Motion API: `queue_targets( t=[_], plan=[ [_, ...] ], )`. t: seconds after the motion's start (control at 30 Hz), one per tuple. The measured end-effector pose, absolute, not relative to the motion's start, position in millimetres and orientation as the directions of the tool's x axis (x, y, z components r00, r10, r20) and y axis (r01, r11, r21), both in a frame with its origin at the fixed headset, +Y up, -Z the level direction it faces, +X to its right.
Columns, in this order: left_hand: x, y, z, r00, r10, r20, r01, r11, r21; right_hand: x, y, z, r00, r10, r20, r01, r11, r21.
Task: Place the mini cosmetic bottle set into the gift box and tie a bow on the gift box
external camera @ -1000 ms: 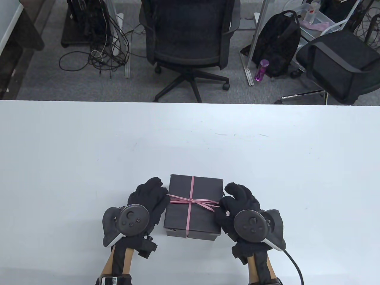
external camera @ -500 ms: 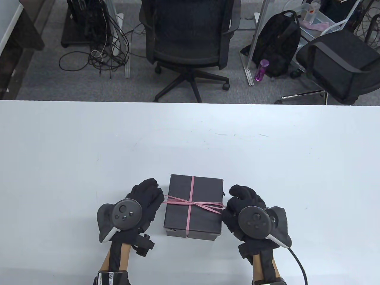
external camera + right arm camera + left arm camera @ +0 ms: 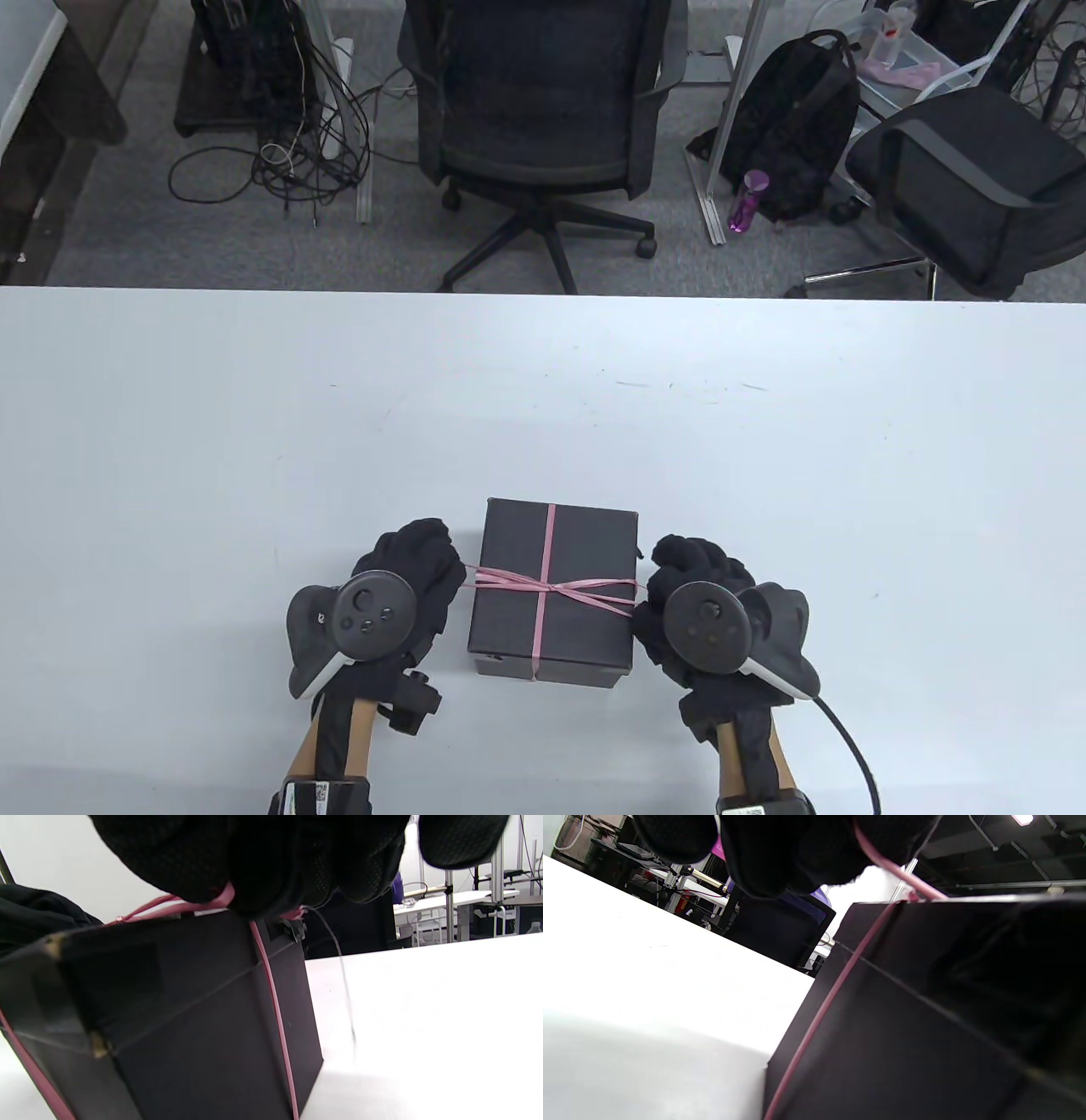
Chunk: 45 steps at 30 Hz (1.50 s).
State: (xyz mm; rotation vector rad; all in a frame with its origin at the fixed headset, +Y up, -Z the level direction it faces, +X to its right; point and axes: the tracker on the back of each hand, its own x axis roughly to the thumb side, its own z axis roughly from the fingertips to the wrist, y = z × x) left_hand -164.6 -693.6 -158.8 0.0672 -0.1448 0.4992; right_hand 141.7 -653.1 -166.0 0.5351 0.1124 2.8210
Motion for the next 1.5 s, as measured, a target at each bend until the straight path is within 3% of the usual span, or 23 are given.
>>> queue_targets(
  t=[0.17,0.4,0.6,0.93,1.5],
  plan=[
    [-164.0,-682.6,-154.8,0.921,0.379,0.087,-0.382,0.924,0.026,149.7,-650.1,-166.0,-0.895,0.32,0.312,-0.291,-0.947,0.136],
    [-158.8,-661.2,-137.9,0.987,0.149,0.052,-0.157,0.961,0.227,156.2,-637.2,-156.7,-0.958,0.073,0.278,-0.121,-0.979,-0.162],
    [-149.4,-662.9,-136.6,0.997,0.054,0.051,-0.064,0.976,0.21,163.0,-638.5,-157.3,-0.956,0.074,0.285,-0.124,-0.979,-0.164],
    [-153.5,-679.0,-146.3,0.999,0.04,0.031,-0.044,0.992,0.122,160.2,-646.4,-162.2,-0.96,0.059,0.272,-0.096,-0.988,-0.125],
    [-156.2,-681.2,-147.7,0.997,0.075,0.03,-0.077,0.992,0.097,156.1,-650.0,-163.8,-0.955,0.065,0.288,-0.102,-0.988,-0.118]
  ],
)
